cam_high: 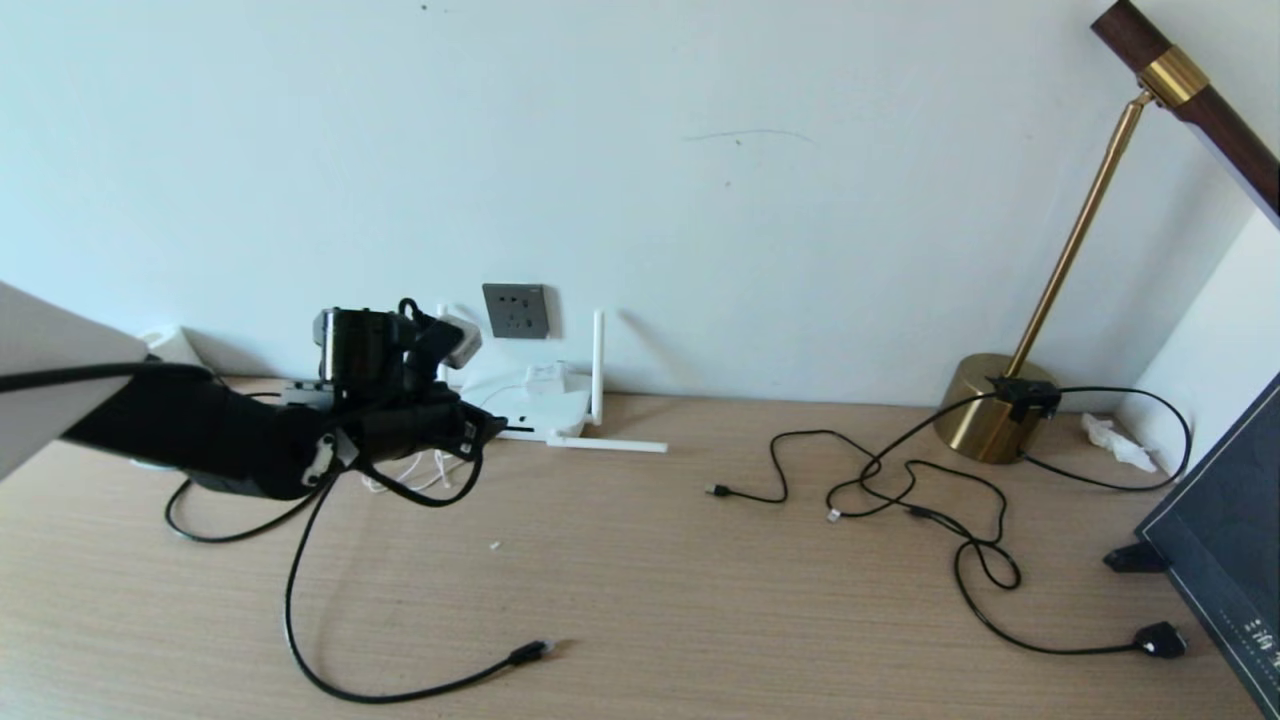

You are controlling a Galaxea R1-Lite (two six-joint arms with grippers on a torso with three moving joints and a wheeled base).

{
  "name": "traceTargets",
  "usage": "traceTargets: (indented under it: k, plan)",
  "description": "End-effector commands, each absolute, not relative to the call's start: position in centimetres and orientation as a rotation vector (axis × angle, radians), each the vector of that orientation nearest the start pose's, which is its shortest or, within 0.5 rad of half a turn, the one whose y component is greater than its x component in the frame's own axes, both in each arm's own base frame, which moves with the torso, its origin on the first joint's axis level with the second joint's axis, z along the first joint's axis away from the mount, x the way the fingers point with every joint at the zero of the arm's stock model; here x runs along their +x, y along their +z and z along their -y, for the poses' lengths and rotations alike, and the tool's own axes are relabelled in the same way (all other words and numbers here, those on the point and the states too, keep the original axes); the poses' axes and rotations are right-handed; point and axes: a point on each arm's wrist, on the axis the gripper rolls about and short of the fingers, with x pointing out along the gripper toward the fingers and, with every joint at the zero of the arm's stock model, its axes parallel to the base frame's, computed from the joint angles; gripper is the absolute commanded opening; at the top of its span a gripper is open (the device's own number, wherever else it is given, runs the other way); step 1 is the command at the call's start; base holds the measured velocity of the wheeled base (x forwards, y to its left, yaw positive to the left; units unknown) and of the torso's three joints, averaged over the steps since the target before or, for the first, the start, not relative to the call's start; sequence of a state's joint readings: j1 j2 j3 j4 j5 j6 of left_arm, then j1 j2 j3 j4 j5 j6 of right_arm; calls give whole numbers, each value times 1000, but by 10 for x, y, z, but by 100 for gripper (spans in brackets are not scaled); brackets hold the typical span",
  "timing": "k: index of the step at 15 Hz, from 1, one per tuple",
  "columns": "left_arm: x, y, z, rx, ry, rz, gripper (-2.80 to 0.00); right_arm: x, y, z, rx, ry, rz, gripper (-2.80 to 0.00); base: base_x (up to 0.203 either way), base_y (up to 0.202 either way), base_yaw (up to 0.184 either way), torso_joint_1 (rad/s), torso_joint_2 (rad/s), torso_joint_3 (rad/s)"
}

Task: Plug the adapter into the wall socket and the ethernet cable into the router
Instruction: Plug plug into socket

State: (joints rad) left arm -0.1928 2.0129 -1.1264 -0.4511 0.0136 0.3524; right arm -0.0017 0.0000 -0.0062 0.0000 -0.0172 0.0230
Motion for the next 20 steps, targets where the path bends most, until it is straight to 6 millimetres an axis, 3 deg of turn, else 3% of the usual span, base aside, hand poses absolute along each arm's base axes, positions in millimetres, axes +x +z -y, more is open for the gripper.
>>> traceTargets:
  k: [1,8,9,15,17,20]
  plan:
    - [394,121,74,408,-237,-442,0,-23,77,0,24,-18,6,-280,0,0,0,0,0,0]
    - [417,88,52,421,-180,-499,0,-23,77,0,23,-18,6,-280,0,0,0,0,0,0]
    - [418,88,52,420,-178,-497,-280,-23,77,0,23,-18,6,-280,0,0,0,0,0,0]
    - [401,92,50,423,-196,-515,-280,-23,77,0,23,-18,6,-280,0,0,0,0,0,0]
    - [383,102,50,421,-219,-510,-280,-23,77,0,24,-18,6,-280,0,0,0,0,0,0]
    - [334,122,44,456,-255,-506,-280,-23,77,0,23,-18,6,-280,0,0,0,0,0,0]
